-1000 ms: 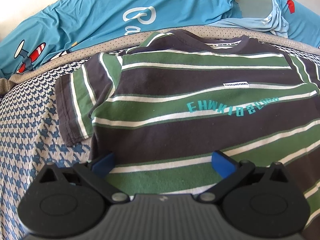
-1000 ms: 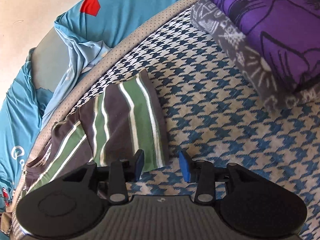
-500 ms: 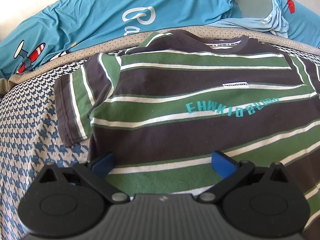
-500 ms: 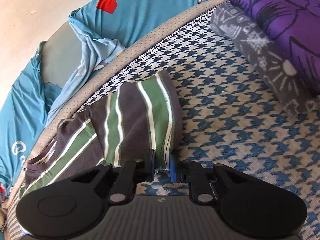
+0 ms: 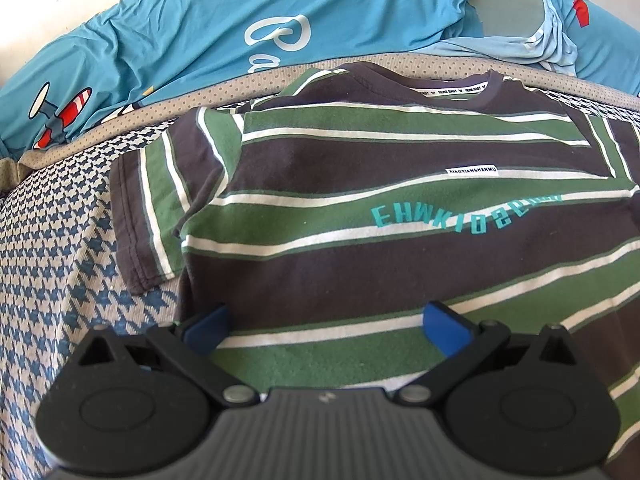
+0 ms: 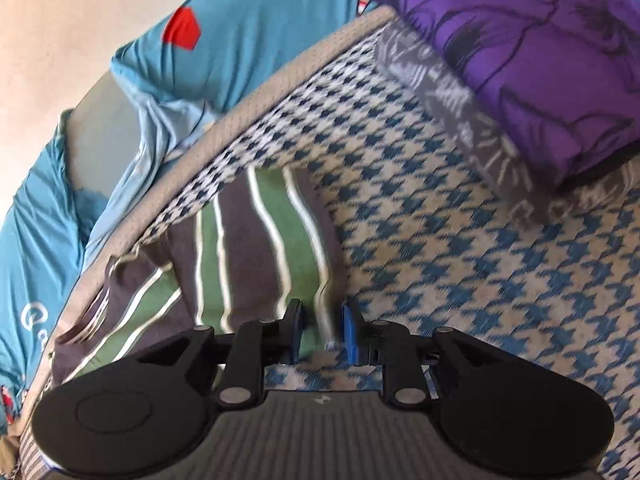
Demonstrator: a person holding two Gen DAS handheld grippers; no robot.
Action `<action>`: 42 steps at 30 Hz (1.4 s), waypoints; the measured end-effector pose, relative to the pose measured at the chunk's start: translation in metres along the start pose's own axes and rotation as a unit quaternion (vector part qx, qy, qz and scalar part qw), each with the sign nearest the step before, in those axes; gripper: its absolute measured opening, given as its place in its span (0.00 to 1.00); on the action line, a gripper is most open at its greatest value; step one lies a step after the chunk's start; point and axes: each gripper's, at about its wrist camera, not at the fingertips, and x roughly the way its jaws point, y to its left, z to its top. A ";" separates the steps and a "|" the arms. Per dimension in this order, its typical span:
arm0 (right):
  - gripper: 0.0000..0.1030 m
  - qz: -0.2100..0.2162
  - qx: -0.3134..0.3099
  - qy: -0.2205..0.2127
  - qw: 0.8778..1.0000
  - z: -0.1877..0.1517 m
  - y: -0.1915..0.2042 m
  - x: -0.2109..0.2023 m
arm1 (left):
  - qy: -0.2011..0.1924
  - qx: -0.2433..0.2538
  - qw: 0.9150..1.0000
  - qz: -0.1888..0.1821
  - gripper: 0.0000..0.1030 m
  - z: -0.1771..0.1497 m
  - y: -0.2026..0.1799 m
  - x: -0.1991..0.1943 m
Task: Fold clothes
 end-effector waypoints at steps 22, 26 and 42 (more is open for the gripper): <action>0.38 0.006 -0.053 -0.078 0.996 0.031 0.027 0.044 | 0.002 -0.005 1.000 -0.004 1.00 0.000 0.002 0.002; 0.39 -0.008 -0.070 -0.085 0.994 0.031 0.030 0.051 | 0.004 -0.006 1.000 -0.004 1.00 0.000 0.002 0.002; 0.10 -0.054 -0.091 -0.128 0.986 0.031 0.041 0.042 | 0.004 -0.006 1.000 -0.003 1.00 -0.002 0.001 0.002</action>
